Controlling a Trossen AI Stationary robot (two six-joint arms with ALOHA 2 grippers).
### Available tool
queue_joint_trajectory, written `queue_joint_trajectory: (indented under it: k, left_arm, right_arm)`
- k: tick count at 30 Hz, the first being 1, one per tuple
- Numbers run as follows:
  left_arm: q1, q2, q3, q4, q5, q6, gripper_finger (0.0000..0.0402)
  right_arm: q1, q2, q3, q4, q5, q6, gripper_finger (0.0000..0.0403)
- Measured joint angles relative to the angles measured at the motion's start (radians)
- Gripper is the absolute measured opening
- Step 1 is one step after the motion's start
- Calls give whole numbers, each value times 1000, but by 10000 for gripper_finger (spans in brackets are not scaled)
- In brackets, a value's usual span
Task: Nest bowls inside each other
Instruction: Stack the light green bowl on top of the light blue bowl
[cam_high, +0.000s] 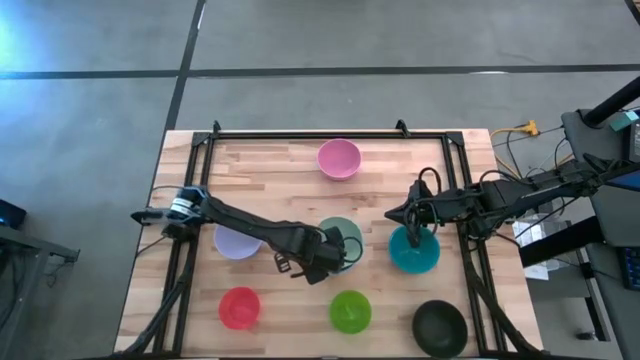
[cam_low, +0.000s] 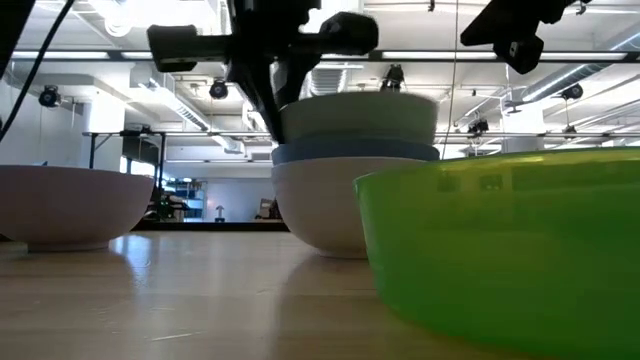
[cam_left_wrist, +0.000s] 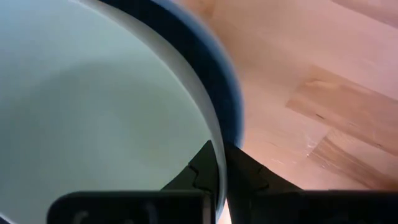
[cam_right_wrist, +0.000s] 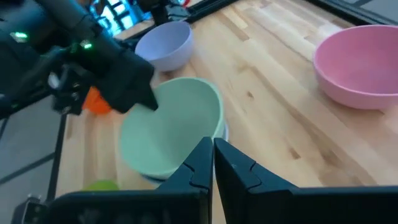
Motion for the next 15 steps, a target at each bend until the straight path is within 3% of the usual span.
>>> queue_joint_trajectory:
  k: [11,15]
  left_arm:
    - [-5,2,0,-12,78,-50,0]
    - [-5,2,0,-9,78,-49,19]
  right_arm:
    - [0,-14,0,5,-32,-41,9]
    - [0,-23,0,5,-37,-41,9]
